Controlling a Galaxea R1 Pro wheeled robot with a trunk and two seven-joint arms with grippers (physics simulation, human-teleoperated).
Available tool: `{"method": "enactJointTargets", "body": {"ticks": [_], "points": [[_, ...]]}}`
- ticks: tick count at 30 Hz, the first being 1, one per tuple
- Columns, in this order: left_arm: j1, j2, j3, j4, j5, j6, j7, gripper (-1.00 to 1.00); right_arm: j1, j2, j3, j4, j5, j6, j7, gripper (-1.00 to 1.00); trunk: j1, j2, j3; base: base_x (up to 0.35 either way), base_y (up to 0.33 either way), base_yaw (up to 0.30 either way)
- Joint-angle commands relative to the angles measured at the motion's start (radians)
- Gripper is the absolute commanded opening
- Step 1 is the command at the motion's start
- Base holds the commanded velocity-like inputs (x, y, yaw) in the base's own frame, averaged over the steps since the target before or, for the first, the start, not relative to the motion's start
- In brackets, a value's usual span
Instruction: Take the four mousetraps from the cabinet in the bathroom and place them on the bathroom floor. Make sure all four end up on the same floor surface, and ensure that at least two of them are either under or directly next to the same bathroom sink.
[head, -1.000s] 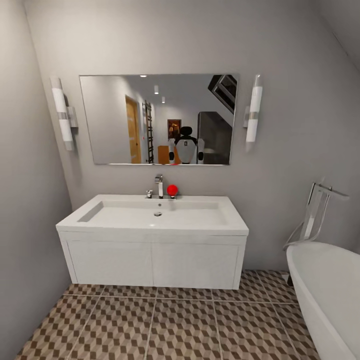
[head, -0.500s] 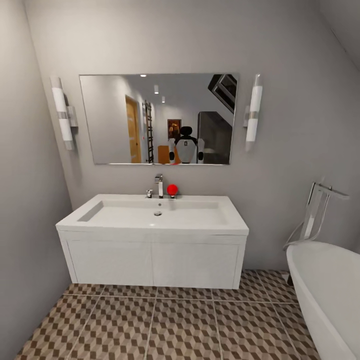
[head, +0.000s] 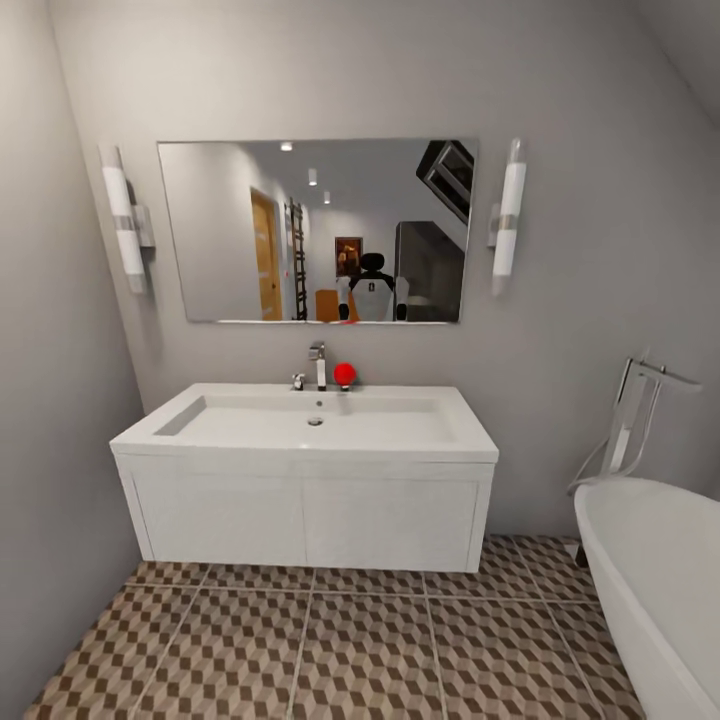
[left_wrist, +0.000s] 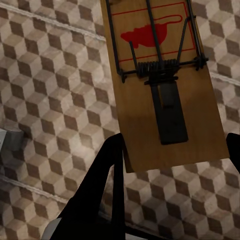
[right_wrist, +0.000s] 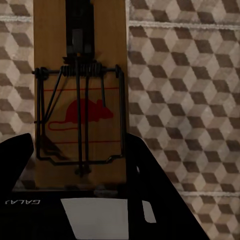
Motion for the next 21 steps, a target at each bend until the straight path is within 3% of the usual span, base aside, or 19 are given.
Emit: {"method": "enactJointTargets", "body": {"ticks": [1, 7, 10, 18, 21], "points": [[0.0, 0.0, 0.002, -0.005, -0.001, 0.004, 0.004, -1.0, -0.001, 0.001, 0.006, -0.002, -0.005, 0.004, -0.004, -1.0, 0.004, -0.008, -0.004, 0.0, 0.0, 0.0], [-0.002, 0.003, -0.006, -0.092, -0.011, 0.024, 0.007, -1.0, -0.001, 0.003, 0.005, -0.075, -0.004, 0.014, -0.012, -1.0, 0.027, -0.05, -0.023, 0.0, 0.0, 0.0], [-0.002, 0.007, -0.008, -0.178, -0.017, 0.081, 0.008, -1.0, -0.001, 0.006, 0.005, -0.155, -0.005, 0.037, -0.026, -1.0, 0.038, -0.071, -0.033, 0.0, 0.0, 0.0], [-0.003, 0.016, -0.01, -0.488, -0.022, 0.348, 0.007, -1.0, -0.001, 0.011, 0.004, -0.35, -0.004, 0.172, -0.158, -1.0, 0.069, -0.127, -0.058, 0.0, 0.0, 0.0], [-0.003, 0.018, -0.01, -0.548, -0.023, 0.393, 0.007, -1.0, -0.001, 0.01, 0.004, -0.387, -0.004, 0.199, -0.175, -1.0, 0.081, -0.148, -0.067, 0.0, 0.0, 0.0]]}}
